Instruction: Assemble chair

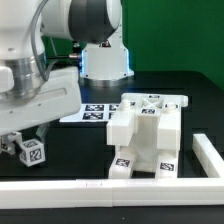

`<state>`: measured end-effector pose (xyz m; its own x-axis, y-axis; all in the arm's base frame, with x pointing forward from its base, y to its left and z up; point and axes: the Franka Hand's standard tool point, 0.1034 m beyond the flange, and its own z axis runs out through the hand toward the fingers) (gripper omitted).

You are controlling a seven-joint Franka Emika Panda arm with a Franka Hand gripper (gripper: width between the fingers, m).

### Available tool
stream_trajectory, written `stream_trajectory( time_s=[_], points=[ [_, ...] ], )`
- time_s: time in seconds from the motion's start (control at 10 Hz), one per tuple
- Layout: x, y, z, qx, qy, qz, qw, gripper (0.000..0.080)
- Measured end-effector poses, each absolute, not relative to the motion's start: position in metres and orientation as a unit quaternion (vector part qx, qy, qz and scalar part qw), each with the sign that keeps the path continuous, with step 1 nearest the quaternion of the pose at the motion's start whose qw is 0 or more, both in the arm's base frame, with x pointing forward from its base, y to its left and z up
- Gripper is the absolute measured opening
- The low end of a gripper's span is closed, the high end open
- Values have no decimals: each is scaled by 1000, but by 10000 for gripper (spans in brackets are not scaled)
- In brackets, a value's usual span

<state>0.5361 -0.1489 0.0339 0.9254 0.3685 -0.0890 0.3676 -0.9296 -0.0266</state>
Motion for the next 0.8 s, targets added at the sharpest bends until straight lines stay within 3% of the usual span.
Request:
stream_trajectory(
  time_s=[0.2,0.5,0.6,0.8],
  points=[
    [514,-137,50,-998,-36,42,20,281],
    [514,-136,43,-998,33,46,18,282],
    [490,-125,32,-991,119,56,26,282],
    [459,-108,20,-985,161,56,15,282]
  ],
)
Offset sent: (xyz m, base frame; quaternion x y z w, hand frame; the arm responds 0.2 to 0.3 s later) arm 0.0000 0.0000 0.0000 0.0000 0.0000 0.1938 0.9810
